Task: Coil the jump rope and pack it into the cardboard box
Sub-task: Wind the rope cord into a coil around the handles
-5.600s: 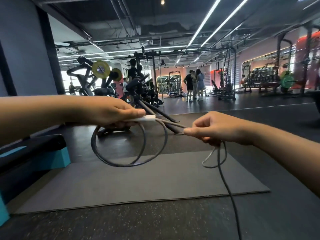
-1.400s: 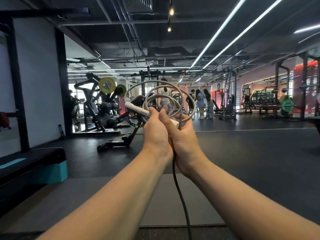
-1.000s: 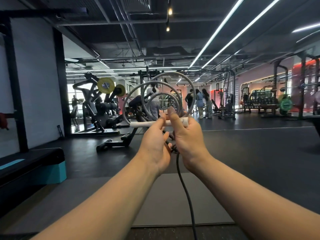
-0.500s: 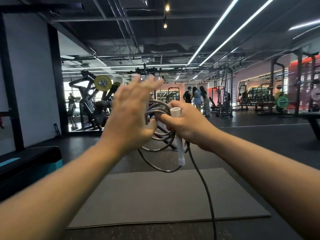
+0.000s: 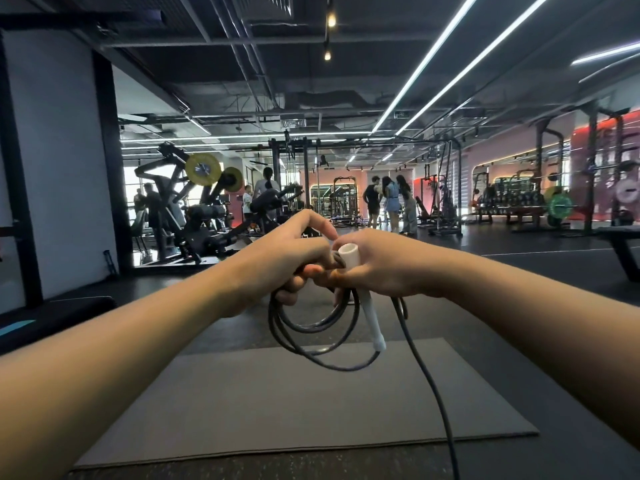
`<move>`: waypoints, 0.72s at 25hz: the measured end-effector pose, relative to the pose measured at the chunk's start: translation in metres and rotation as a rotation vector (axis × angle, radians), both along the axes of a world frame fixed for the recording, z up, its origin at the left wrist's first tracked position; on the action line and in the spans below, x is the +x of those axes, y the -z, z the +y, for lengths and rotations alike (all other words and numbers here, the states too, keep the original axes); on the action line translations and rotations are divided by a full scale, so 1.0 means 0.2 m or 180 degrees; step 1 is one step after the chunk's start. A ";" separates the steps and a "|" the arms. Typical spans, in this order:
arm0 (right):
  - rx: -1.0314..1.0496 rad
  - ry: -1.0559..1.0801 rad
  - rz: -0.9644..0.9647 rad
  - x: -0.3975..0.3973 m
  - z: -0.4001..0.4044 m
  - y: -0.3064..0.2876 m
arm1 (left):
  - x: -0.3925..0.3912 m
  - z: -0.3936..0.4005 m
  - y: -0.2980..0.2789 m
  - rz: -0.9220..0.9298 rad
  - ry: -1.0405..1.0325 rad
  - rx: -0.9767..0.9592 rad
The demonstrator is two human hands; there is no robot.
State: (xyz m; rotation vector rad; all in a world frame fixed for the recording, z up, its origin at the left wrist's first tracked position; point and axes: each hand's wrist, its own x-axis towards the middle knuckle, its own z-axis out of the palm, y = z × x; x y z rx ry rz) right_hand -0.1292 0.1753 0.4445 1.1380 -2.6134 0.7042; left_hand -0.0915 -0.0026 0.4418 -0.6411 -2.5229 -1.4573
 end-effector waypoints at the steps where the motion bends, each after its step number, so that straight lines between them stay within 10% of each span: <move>1: 0.0043 0.0026 0.0103 0.01 0.00 0.00 | 0.00 0.02 -0.01 0.0105 -0.0084 -0.0174; 12: -0.0673 -0.0238 -0.0556 0.03 0.05 0.05 | 0.02 0.02 0.02 0.0529 -0.0134 0.0003; 18: 0.0381 -0.0128 -0.0046 0.06 0.03 0.08 | -0.09 0.02 -0.05 -0.0737 -0.0412 -0.0298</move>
